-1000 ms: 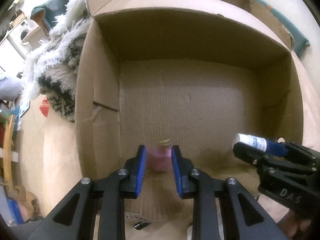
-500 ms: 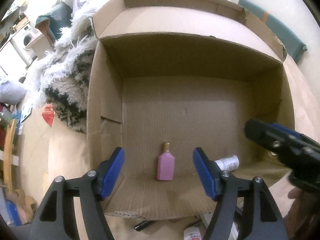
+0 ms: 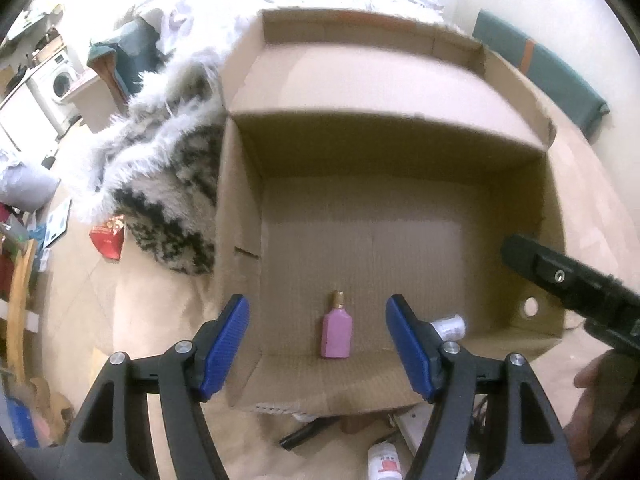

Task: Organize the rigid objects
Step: 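Lower pink bottle into box with left tool while right tool places white pill bottle, then grasp the red-labelled white pill bottle with the right tool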

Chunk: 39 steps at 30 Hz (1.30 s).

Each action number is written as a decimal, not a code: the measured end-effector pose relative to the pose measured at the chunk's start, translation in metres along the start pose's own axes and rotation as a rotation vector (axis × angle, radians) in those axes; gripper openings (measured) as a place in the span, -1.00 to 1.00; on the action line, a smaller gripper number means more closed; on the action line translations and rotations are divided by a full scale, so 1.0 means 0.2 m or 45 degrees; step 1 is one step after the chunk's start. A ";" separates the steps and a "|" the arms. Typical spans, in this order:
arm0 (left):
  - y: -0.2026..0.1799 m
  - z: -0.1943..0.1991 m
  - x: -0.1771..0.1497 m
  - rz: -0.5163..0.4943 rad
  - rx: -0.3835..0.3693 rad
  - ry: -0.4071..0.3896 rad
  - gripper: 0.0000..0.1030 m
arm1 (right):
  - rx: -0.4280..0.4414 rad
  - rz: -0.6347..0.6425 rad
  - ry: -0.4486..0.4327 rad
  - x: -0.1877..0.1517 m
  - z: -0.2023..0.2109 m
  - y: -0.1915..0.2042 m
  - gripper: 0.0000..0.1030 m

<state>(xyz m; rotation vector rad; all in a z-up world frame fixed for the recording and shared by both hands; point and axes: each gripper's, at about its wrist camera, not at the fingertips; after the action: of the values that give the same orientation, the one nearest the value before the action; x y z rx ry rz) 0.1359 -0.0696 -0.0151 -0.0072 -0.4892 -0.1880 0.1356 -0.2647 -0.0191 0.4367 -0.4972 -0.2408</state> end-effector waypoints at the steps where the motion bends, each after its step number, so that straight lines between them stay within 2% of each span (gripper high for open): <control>1: 0.02 0.04 0.01 0.016 0.002 -0.022 0.32 | 0.007 -0.010 -0.006 0.00 0.01 0.00 0.92; 7: 0.12 0.23 0.01 0.102 0.006 -0.058 0.36 | 0.021 0.013 -0.039 -0.05 0.13 0.02 0.92; 12: 0.17 0.29 -0.09 0.129 0.058 -0.037 0.40 | 0.021 0.048 -0.046 -0.11 0.19 0.03 0.92; 16: 0.25 0.29 -0.19 0.202 0.066 -0.012 0.40 | 0.039 0.041 -0.014 -0.20 0.22 0.01 0.92; 23: 0.34 0.14 -0.37 0.282 0.098 0.132 0.40 | 0.013 0.058 0.039 -0.32 0.23 0.00 0.92; 29: 0.38 -0.03 -0.48 0.385 0.049 0.272 0.40 | -0.013 0.063 0.078 -0.38 0.20 -0.02 0.92; 32: 0.38 -0.05 -0.49 0.394 0.056 0.287 0.40 | 0.011 0.117 0.168 -0.42 0.14 0.03 0.92; 37: 0.39 -0.05 -0.49 0.423 0.042 0.280 0.40 | 0.022 0.394 0.364 -0.59 -0.02 0.22 0.91; 38: 0.39 -0.05 -0.48 0.426 0.040 0.279 0.40 | 0.011 0.448 0.396 -0.63 -0.06 0.26 0.88; 39: 0.39 -0.05 -0.48 0.429 0.040 0.278 0.40 | 0.000 0.498 0.427 -0.67 -0.09 0.29 0.77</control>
<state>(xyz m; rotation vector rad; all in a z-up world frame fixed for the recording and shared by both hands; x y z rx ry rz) 0.0712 0.0241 -0.0656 -0.0378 -0.2671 0.1483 0.0380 -0.1631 -0.0614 0.3621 -0.2450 0.2082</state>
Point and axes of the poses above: each gripper's, at about its wrist camera, not at the fingertips, and z roughly against the way its jaws point, y to its left, x to its top, and after that the axes turned 7 degrees about -z, right-handed
